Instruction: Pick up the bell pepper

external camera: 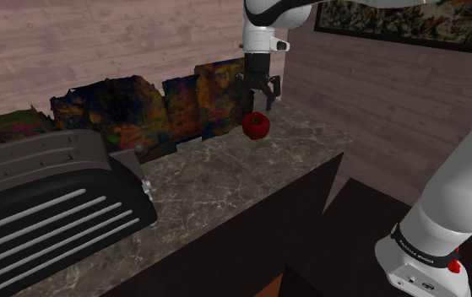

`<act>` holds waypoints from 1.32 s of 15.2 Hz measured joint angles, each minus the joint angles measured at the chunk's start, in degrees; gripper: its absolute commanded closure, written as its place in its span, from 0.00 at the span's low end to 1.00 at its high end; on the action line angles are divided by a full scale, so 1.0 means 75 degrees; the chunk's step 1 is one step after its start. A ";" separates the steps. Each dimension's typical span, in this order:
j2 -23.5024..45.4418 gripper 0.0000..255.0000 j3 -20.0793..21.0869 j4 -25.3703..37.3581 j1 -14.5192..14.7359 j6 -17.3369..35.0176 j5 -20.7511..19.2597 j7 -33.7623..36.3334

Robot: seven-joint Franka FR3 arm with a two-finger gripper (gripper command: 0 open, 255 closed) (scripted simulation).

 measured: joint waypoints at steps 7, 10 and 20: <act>0.0178 0.00 0.0004 -0.0451 0.0006 0.0635 0.0019 0.0136; 0.0203 1.00 0.0007 -0.0477 0.0009 0.0691 0.0015 0.0135; 0.0174 1.00 0.0003 -0.0401 0.0002 0.0583 0.0019 0.0140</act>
